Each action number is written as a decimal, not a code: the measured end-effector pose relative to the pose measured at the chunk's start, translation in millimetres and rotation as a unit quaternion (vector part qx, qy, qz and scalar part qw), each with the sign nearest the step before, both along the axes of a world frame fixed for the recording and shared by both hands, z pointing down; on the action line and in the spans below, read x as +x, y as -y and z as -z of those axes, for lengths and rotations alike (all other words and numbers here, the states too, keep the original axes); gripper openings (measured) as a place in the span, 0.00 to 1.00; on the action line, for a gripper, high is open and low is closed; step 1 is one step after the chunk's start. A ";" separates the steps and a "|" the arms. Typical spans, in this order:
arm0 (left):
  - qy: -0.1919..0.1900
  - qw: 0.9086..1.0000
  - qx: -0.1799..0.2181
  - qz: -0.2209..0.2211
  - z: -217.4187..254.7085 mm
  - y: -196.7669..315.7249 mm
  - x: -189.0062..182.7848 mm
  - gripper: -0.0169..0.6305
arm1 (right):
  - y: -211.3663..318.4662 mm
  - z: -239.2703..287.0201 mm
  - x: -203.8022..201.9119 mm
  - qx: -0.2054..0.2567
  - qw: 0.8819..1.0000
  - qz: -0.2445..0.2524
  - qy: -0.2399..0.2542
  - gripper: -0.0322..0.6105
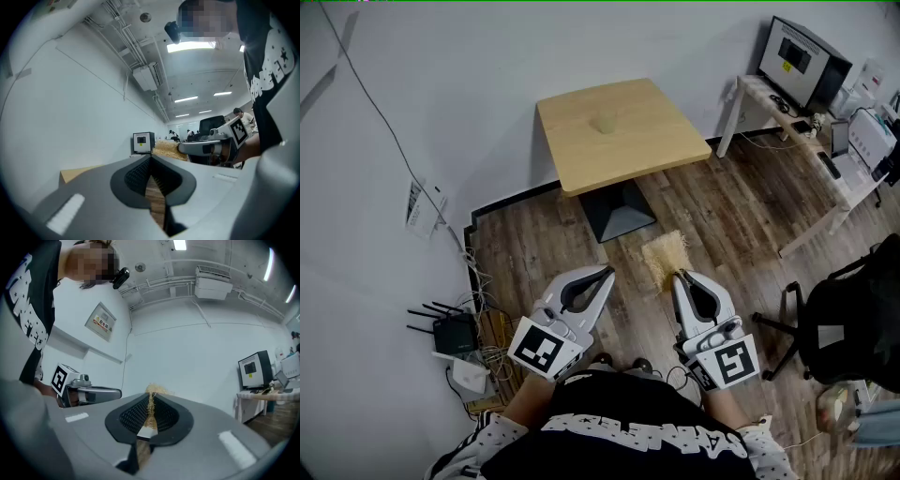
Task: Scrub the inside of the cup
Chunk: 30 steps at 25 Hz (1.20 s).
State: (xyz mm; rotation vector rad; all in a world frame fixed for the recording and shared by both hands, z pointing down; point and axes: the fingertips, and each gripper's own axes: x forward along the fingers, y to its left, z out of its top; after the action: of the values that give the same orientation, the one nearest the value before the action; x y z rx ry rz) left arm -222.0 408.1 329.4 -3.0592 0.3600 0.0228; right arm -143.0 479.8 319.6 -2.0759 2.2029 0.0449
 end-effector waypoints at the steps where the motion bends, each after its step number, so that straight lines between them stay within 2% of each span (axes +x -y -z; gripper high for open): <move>1: -0.004 1.000 0.000 -0.004 -1.9 -0.1 0.0 0.03 | 0.2 -3.5 1.0 -0.006 1.000 -0.002 -0.004 0.10; 4: -0.008 1.000 0.001 -0.010 -4.5 -0.3 0.5 0.03 | 0.1 -9.9 4.0 -0.015 1.000 -0.009 -0.011 0.10; 8: 0.001 1.000 -0.004 -0.015 -8.5 -4.9 0.5 0.03 | -1.4 -1.2 3.9 0.011 1.000 -0.004 0.011 0.10; 14: -0.008 1.000 0.005 -0.011 -9.8 -7.7 4.2 0.03 | -11.2 -5.6 12.9 0.006 1.000 -0.008 0.014 0.10; 16: -0.004 1.000 0.008 -0.010 -11.9 -9.4 7.2 0.03 | -15.8 -12.6 18.2 -0.005 1.000 -0.013 0.009 0.10; 23: 0.021 1.000 -0.002 -0.008 -19.0 -24.3 21.2 0.03 | -27.0 -16.6 33.7 0.000 0.999 -0.010 0.036 0.10; 27: 0.016 1.000 0.002 0.005 -19.0 -28.3 31.5 0.03 | -34.0 -10.9 42.6 0.015 0.999 0.007 0.047 0.10; 30: 0.039 0.999 0.004 0.004 -20.4 -36.0 36.5 0.03 | -37.8 -13.4 50.9 0.013 0.999 0.015 0.051 0.10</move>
State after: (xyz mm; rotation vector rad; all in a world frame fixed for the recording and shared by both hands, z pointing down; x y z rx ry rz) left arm -185.5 444.1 349.8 -3.0388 0.3667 -0.0954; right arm -92.1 517.6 332.9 -1.9859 2.1608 -0.0345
